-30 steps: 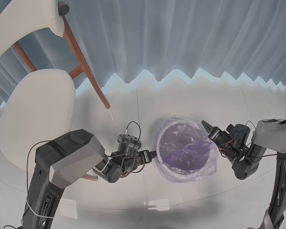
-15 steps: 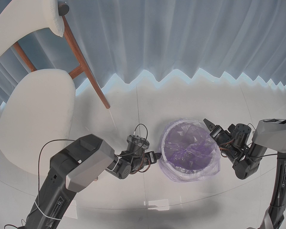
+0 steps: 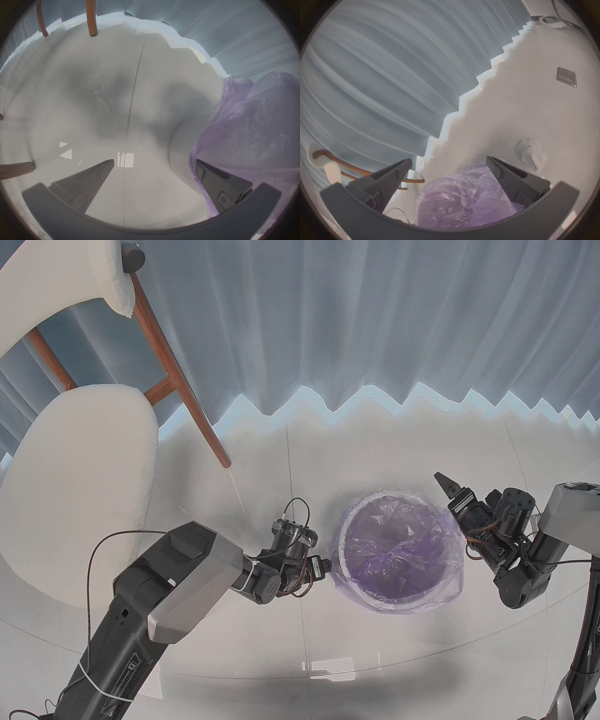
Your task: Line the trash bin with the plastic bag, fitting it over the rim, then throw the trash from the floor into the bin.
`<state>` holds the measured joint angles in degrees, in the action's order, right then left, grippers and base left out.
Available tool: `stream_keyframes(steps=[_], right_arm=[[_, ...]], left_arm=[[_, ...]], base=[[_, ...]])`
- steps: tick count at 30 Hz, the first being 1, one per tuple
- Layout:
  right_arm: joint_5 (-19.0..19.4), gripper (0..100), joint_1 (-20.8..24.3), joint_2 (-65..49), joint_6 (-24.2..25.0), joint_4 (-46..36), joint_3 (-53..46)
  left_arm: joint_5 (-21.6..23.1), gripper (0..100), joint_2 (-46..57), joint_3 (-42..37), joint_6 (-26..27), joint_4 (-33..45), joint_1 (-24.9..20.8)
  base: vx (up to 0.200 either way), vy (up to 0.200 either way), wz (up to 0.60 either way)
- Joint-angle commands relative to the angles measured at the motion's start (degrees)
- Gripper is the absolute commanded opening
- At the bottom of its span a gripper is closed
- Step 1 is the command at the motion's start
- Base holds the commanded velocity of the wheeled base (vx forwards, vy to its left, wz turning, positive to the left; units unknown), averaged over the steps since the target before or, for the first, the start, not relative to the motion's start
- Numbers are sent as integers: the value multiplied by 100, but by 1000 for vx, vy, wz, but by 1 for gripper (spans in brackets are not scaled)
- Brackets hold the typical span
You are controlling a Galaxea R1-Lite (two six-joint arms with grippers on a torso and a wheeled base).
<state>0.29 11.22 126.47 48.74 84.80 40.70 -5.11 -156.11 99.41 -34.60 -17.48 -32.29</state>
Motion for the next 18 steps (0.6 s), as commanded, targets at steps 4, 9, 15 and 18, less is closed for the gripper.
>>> stream_keyframes(steps=[4,9,15,18], right_arm=[[182,100,-190,-729,778,-288,-36],[208,100,-427,-1010,1314,-605,16],[261,100,-717,-1010,1314,-596,-45],[287,100,-990,-869,980,-596,-45]], left_arm=[[-342,100,-227,728,-3,764,21],[-421,100,-262,895,-12,983,83],[-430,100,-262,887,-12,1001,83],[-456,100,-262,869,-12,1001,83]], base=[[0,0,0],[0,0,0],[0,0,0],[0,0,0]])
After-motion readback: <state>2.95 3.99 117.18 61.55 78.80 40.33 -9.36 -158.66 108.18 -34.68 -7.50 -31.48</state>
